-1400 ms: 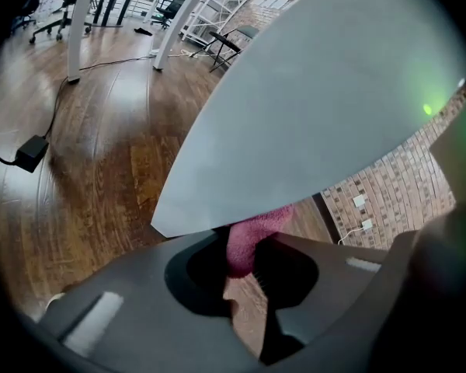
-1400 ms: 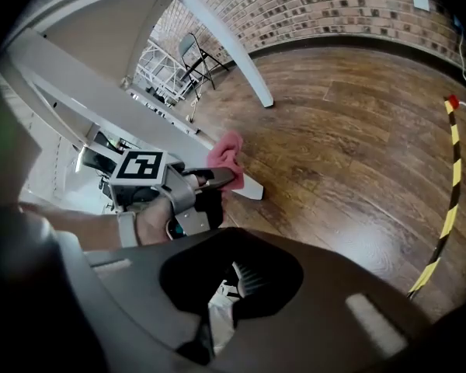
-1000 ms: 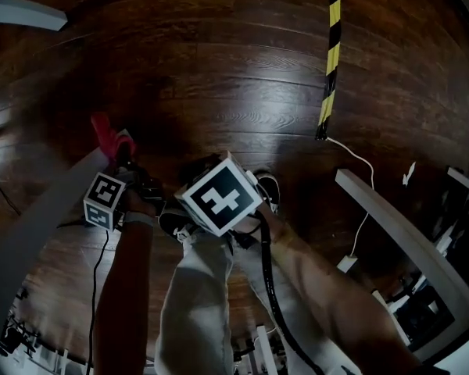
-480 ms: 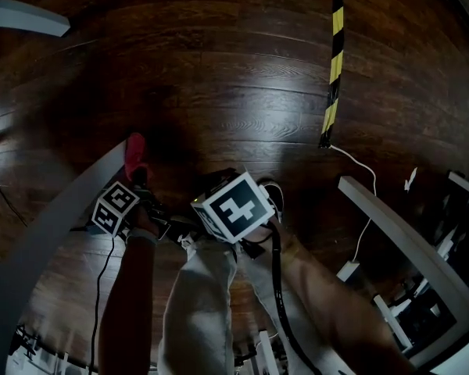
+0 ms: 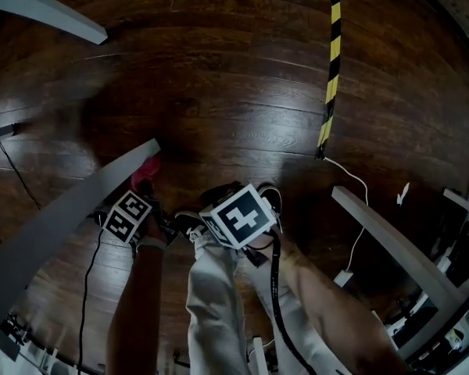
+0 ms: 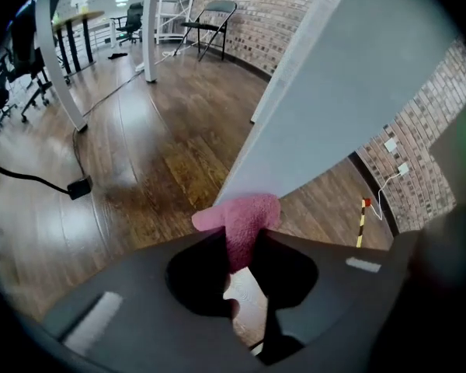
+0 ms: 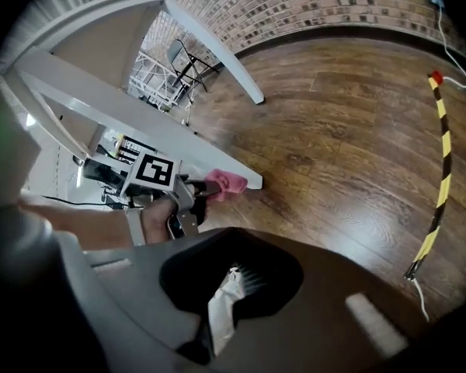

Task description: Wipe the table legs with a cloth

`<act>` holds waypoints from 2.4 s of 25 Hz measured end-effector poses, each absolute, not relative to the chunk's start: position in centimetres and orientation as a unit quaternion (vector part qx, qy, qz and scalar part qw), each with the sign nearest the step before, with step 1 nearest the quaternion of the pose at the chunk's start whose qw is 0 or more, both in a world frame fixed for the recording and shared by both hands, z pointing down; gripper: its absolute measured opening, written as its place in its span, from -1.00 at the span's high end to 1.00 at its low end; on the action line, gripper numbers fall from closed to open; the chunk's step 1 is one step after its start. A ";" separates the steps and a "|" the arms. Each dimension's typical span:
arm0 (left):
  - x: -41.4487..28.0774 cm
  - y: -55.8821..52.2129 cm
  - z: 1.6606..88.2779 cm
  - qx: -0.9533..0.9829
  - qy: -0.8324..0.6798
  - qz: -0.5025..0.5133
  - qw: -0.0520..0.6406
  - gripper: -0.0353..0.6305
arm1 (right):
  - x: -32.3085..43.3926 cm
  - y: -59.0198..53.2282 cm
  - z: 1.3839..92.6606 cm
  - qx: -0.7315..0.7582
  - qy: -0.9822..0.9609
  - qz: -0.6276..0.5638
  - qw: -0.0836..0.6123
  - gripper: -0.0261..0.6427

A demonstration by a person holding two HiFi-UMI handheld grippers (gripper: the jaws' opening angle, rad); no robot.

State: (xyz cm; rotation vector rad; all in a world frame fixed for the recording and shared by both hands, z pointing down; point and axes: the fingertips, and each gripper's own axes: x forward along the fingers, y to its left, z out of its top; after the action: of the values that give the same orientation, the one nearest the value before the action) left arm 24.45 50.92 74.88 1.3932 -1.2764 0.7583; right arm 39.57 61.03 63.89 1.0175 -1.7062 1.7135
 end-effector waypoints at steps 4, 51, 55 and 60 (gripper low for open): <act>23.4 50.6 69.5 0.592 -0.549 0.297 0.509 0.75 | 39.7 60.9 59.8 0.372 -0.637 0.623 0.260 0.94; 16.2 46.0 25.1 0.790 -0.501 0.120 0.332 0.75 | 19.6 56.8 33.0 0.359 -0.714 0.546 0.251 0.94; 10.2 44.8 25.1 0.789 -0.501 0.113 0.336 0.75 | 14.5 52.8 29.6 0.388 -0.737 0.516 0.201 0.94; 4.2 44.5 25.2 0.818 -0.469 0.155 0.294 0.75 | 7.6 48.4 25.8 0.403 -0.750 0.514 0.106 0.60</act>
State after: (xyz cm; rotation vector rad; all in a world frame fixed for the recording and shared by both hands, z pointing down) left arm 4.17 44.45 25.18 2.1784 -1.2494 0.4116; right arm 7.62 48.38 25.79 1.1863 -2.2078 1.5146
